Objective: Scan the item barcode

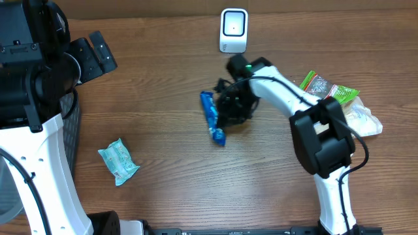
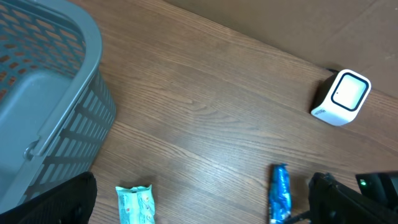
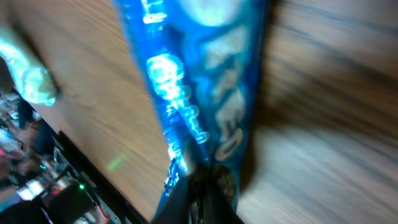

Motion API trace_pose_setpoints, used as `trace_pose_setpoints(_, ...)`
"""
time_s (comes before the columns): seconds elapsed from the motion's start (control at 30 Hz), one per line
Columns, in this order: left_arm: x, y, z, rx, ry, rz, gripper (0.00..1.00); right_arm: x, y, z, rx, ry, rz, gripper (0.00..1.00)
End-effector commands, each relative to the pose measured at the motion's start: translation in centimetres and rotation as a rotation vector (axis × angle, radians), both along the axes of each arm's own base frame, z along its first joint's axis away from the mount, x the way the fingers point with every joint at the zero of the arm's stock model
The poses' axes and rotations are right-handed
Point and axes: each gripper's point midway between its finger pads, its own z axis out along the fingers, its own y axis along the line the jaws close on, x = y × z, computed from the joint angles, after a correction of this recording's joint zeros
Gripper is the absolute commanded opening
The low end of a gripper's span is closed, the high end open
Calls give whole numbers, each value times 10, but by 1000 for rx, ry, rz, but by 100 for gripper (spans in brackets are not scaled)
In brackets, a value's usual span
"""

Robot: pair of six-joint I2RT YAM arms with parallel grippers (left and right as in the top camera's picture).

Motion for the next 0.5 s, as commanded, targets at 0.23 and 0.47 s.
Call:
trace_pose_setpoints(0.23, 2, 2, 0, -5, -3, 16, 100, 29, -64, -9, -126, -60, -88, 67)
trace_pose_setpoints(0.47, 2, 2, 0, -5, -3, 16, 100, 45, -56, 31, -225, -231, -19, 60)
